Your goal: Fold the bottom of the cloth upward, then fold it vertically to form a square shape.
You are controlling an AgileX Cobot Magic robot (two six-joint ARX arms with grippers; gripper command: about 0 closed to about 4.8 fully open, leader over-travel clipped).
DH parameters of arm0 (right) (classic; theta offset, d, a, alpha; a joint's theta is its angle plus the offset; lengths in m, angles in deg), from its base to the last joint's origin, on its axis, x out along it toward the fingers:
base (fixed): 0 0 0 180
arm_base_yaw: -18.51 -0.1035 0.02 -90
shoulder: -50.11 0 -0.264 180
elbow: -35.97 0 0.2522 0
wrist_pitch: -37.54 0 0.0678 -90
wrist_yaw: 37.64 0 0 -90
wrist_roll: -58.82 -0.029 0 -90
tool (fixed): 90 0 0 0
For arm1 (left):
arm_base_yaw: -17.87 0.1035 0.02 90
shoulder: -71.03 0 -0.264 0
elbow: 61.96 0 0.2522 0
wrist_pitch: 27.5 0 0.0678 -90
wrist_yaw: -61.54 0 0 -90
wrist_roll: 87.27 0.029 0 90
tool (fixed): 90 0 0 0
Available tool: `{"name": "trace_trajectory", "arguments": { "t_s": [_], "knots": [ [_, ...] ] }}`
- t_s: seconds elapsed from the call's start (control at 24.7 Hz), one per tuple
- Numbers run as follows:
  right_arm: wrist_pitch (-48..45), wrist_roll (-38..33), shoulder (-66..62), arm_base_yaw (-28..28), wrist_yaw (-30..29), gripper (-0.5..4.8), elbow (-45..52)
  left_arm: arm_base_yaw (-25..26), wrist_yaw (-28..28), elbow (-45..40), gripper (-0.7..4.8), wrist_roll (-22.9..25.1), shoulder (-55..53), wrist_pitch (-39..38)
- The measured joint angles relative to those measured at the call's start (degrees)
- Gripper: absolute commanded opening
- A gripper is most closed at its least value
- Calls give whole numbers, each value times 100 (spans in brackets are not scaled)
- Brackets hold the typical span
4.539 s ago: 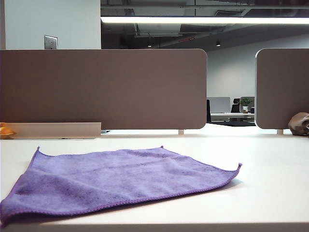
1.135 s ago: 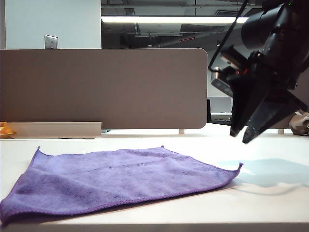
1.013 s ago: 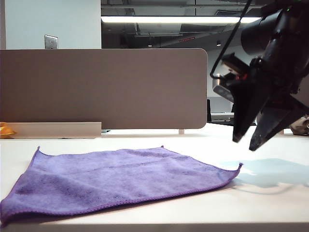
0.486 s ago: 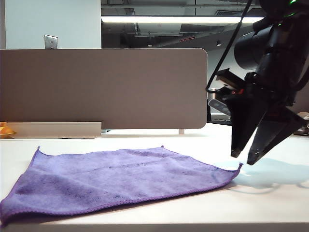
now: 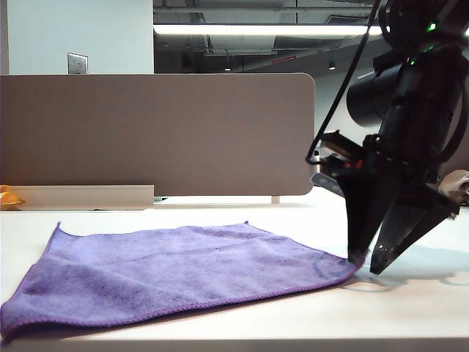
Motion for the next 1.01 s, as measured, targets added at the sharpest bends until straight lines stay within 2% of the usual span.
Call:
{"name": "trace_trajectory", "arguments": {
  "t_s": [0.16,0.24,0.32,0.53,0.65,0.81,1.01],
  "knots": [
    [-107,2,-20,-2,-2,79,4,0,0,-101,85,-68,0,22],
    [-136,0,-20,-2,-2,47,4,0,2,-101,85,-94,0,120],
    [-136,-2,-20,-4,-9,38,4,0,0,-101,85,-127,0,181],
    [-151,-4,-20,-7,-372,-2,4,0,4,-103,85,-188,0,317],
    [-155,-2,-20,-74,-494,-1,4,0,83,-107,85,-199,0,330],
    [-170,-2,-20,-374,-533,-1,4,0,306,-173,85,-293,0,393],
    [-407,-9,-20,-1086,-562,-1,2,0,352,-302,86,-448,-2,590]
  ]
}}
